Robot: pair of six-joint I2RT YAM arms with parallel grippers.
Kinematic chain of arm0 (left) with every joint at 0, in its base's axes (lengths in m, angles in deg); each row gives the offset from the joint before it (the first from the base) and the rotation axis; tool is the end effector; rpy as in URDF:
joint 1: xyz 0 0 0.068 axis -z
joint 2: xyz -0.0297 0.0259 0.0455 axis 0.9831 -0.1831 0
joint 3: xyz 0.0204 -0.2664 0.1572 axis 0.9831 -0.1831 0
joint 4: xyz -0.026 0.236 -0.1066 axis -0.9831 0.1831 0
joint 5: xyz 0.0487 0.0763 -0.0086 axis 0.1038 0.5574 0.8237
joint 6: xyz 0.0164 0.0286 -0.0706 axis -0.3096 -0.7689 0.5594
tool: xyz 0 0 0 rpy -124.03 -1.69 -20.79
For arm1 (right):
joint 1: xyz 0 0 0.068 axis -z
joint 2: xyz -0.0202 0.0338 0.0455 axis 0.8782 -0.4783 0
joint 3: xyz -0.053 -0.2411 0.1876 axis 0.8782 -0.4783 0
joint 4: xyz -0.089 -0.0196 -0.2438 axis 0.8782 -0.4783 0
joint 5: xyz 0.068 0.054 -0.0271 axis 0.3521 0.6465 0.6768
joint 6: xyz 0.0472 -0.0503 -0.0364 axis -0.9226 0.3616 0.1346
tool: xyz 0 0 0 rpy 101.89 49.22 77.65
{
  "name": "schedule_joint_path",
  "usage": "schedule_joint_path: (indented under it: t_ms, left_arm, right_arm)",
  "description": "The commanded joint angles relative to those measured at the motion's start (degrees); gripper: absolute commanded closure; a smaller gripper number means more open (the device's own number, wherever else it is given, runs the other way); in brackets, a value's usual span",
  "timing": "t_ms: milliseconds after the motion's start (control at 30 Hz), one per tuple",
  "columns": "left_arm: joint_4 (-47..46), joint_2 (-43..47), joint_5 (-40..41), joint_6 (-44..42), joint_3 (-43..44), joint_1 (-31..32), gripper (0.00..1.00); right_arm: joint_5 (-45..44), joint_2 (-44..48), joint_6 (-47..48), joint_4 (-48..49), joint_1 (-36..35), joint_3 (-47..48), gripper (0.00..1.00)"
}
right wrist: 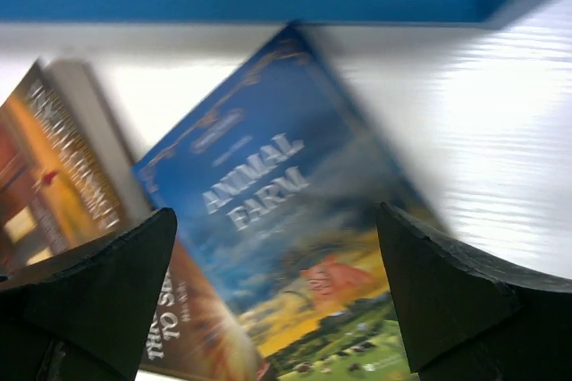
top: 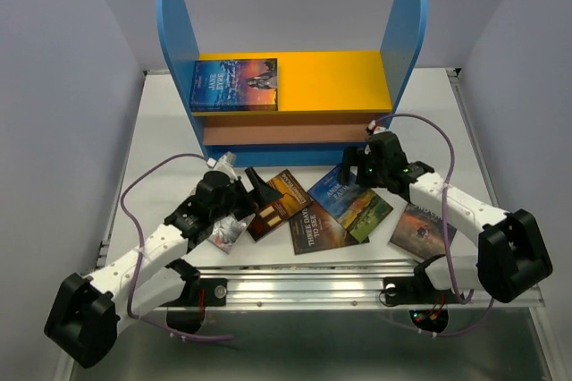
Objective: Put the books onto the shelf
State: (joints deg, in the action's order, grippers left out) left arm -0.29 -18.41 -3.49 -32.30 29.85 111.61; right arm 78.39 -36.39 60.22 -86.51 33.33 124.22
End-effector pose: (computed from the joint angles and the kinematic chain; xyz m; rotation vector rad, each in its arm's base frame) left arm 0.1585 -0.1173 0.2309 -0.2363 2.1472 -1.1499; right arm 0.2470 0.1305 0.2348 -0.0167 2.4188 0.4298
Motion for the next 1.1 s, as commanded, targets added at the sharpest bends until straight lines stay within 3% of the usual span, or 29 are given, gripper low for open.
schedule_joint_path:
  t_ms: [0, 233, 600, 1000, 1067]
  left_arm:
    - [-9.3, -4.5, -0.3, 3.8, 2.5, 4.9, 0.01]
    - [-14.5, -16.2, 4.5, 7.8, 9.6, 16.3, 0.01]
    - [-16.5, -40.1, 7.2, 17.9, 22.2, 24.7, 0.01]
    - [-15.3, -48.9, 8.0, 26.6, 24.5, 28.2, 0.02]
    - [-14.9, -48.2, 9.3, 27.1, 24.2, 28.2, 0.02]
  right_arm:
    - [-0.6, 2.3, 0.3, -0.6, 5.1, -1.9, 0.00]
    - [4.8, 0.7, -1.0, -0.4, 10.6, -3.5, 0.00]
    - [10.2, -0.7, -2.2, -0.4, 13.9, -6.6, 0.00]
    - [19.8, 1.4, -2.9, 0.1, 15.1, -10.3, 0.01]
    - [22.3, 4.0, -2.7, 0.1, 15.1, -10.0, 0.07]
